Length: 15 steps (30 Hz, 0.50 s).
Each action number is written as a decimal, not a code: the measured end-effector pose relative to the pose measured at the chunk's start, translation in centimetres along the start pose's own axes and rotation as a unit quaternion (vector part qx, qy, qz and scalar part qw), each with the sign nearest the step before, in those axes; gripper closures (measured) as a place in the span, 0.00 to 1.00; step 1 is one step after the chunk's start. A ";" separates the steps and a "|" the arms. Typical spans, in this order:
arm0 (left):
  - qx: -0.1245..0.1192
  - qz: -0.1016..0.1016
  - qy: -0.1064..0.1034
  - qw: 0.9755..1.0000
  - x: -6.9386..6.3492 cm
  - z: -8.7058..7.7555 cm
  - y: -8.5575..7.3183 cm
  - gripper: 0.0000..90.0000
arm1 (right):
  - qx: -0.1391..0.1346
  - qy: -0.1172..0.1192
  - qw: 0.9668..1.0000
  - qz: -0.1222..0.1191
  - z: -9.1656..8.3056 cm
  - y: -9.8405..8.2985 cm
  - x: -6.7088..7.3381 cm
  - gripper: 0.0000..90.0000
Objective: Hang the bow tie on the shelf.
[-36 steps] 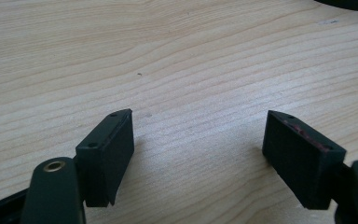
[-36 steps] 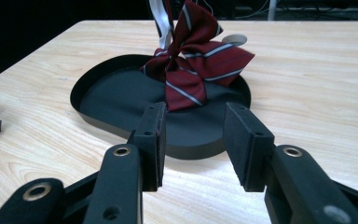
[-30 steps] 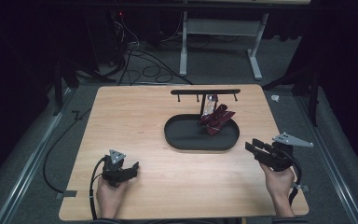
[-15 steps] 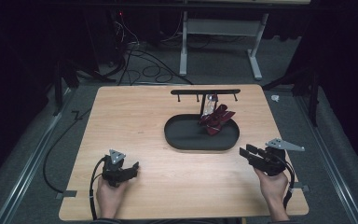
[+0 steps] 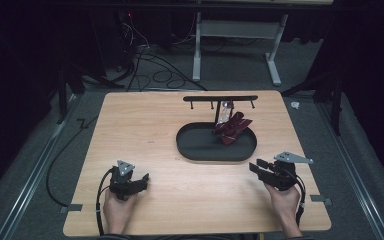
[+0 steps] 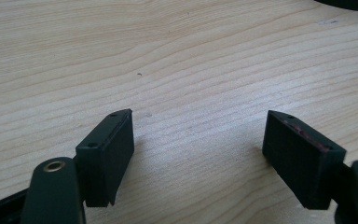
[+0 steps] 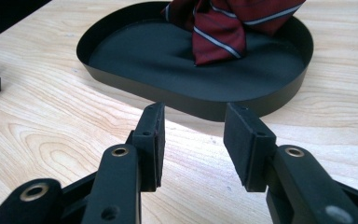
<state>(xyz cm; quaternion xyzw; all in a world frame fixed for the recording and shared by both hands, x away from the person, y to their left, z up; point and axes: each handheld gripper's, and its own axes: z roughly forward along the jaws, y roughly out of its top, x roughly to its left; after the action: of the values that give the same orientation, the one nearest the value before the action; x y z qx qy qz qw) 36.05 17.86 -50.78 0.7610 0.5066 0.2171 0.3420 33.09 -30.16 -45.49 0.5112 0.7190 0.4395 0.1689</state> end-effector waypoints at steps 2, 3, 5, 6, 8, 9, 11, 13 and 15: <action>-0.001 0.000 0.001 1.000 0.0 0.0 0.0 0.28 | 0.002 0.000 1.000 0.001 0.3 -0.1 0.1 0.67; -0.001 0.000 0.001 1.000 0.0 0.0 0.0 0.28 | 0.003 0.000 1.000 0.000 0.4 -0.2 0.1 0.67; -0.001 0.000 0.000 1.000 0.0 0.0 0.0 0.28 | 0.009 0.000 1.000 0.000 0.7 -0.4 0.2 0.67; -0.001 0.000 0.001 1.000 0.0 0.0 0.0 0.28 | 0.010 -0.002 1.000 -0.005 0.8 -0.4 0.2 0.67; 0.000 0.000 0.000 1.000 0.0 0.0 0.0 0.28 | 0.014 -0.004 1.000 -0.005 1.1 -0.6 0.3 0.67; -0.001 0.000 0.000 1.000 0.0 0.0 0.0 0.28 | 0.015 -0.004 1.000 -0.005 1.2 -0.6 0.3 0.66; 0.000 0.000 0.000 1.000 0.0 0.0 0.0 0.28 | 0.017 -0.004 1.000 -0.004 1.5 -0.8 0.3 0.66; -0.001 0.000 0.001 1.000 0.0 0.0 0.0 0.28 | 0.021 -0.006 1.000 -0.006 1.8 -0.9 0.4 0.66; 0.000 0.000 0.000 1.000 0.0 0.0 0.0 0.28 | 0.027 -0.009 1.000 -0.010 2.2 -1.1 0.5 0.66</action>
<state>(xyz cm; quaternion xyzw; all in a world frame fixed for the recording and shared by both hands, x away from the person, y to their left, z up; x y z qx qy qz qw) 36.05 17.86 -50.78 0.7609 0.5068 0.2174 0.3420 33.73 -28.78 -47.44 0.5120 0.7343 0.4137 0.1659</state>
